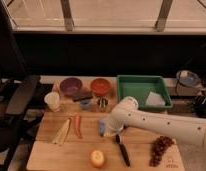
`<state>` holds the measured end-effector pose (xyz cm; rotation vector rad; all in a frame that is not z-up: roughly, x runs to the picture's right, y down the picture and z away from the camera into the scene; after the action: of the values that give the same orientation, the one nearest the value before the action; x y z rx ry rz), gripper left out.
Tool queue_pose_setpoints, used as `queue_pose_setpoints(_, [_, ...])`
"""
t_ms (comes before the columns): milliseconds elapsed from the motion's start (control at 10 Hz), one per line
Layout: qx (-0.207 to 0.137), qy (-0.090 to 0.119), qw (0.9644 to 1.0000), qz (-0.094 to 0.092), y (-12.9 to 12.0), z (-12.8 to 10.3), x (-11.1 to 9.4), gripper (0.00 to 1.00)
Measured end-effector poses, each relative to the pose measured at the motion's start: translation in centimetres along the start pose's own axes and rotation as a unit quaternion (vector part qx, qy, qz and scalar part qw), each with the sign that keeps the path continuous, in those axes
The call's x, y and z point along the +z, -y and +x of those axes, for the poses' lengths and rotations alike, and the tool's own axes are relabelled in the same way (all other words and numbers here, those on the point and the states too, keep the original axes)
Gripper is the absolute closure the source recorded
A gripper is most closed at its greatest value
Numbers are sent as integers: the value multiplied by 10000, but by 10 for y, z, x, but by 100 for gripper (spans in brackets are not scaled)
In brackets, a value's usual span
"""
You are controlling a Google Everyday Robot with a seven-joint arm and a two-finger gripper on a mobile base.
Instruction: Wipe red bowl with sponge
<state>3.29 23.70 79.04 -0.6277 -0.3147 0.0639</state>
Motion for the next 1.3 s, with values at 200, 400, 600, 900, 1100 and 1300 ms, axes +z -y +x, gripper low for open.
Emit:
queue_pose_setpoints(200, [-301,114,9990,300,16,-13,-43,100])
queue_pose_setpoints(400, [-586,211,9966,532,28,-24,-92,100])
queue_pose_setpoints(600, [-802,265,9944,639,31,-31,-125,100])
queue_pose_setpoints(900, [-843,273,9940,641,31,-33,-127,100])
queue_pose_setpoints(1100, [-875,292,9935,674,34,-34,-128,100])
queue_pose_setpoints(1300, [-1027,328,9910,788,54,-45,-136,100])
